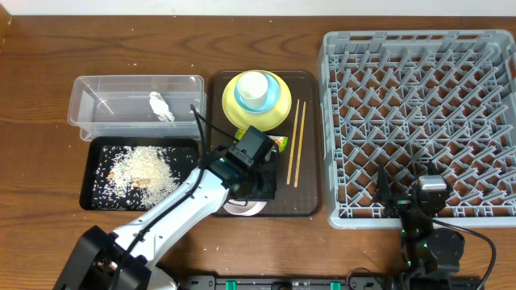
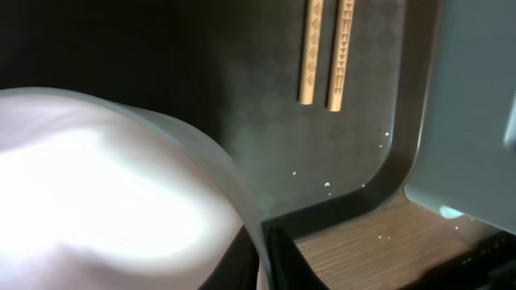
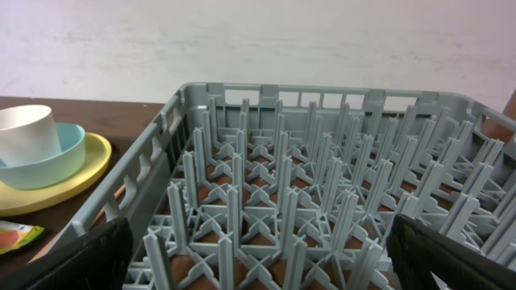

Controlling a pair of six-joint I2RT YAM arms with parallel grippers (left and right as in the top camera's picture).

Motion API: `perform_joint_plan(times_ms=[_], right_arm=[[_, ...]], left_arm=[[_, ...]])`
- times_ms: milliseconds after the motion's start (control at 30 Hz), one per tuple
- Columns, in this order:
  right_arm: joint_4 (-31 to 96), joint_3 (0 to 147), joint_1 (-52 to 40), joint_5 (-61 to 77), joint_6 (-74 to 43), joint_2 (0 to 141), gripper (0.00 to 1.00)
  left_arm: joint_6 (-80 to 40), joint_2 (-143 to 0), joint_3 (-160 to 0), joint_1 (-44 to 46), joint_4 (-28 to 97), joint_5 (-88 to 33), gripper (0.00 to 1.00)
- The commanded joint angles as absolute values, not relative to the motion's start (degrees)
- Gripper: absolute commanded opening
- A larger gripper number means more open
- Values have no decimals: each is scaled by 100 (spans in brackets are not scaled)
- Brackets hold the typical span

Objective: Sort waste into correct bins and load items into the dishwasher rack
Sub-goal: 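Carry the empty white bowl back and set it on the brown tray, then move the left gripper to the green Apollo Pandan snack wrapper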

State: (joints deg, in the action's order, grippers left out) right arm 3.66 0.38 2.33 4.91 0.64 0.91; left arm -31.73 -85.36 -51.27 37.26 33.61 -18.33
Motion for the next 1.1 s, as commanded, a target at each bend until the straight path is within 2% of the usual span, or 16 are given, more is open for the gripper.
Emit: perform_joint_plan(times_ms=[0,100,200,400,600,633,800,1067], right_arm=[[390,32,217,471,30,71,99],[390,32,217,471,30,71,99],[388,32,217,471,30,71,99],[388,32,217,471,30,71,99],[388,32,217,471,30,71,99],[390,32,217,471,30,71,99],[388,32,217,471,30,71,99],[390,32,217,471,30,71,99]], left_arm=[[-3225,-8584,-5273,3758,3395,-1726,14],[-3225,-8584,-5275,3782,3389,-1726,28],[-3225,-8549,-5304,3760,3367,-1726,34],[-3223,-8335,-5660,3577,3350,-1520,35],[-3218,-8197,-5800,3444,3046,-331,36],[-3170,-8200,-5800,3444,3000,-23,39],[-2536,-8298,-5798,3444,2808,902,40],[-2016,-8691,-5798,3439,2447,1273,41]])
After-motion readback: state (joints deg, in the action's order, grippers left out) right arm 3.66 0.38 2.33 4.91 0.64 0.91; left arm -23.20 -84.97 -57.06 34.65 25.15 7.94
